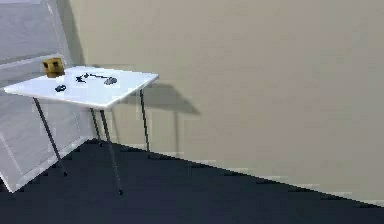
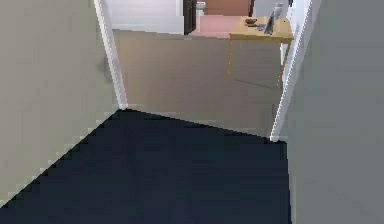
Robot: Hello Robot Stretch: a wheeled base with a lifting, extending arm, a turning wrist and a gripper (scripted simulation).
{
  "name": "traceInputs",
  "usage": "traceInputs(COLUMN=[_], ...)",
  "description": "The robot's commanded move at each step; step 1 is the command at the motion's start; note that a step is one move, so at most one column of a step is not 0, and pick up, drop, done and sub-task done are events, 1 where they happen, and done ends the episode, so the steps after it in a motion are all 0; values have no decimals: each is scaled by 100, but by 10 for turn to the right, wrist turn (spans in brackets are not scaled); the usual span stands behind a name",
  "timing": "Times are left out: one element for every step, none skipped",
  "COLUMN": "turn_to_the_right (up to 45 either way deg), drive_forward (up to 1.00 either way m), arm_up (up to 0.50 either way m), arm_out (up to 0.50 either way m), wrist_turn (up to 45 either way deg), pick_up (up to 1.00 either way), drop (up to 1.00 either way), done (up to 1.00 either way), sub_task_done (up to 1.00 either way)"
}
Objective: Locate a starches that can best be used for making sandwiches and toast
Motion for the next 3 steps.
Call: traceInputs(turn_to_the_right=[180,0,-450], drive_forward=[0,15,0], arm_up=[0,0,0], arm_out=[0,0,0], wrist_turn=[0,0,0], pick_up=[0,0,0], drop=[0,0,0], done=[0,0,0], sub_task_done=[0,0,0])
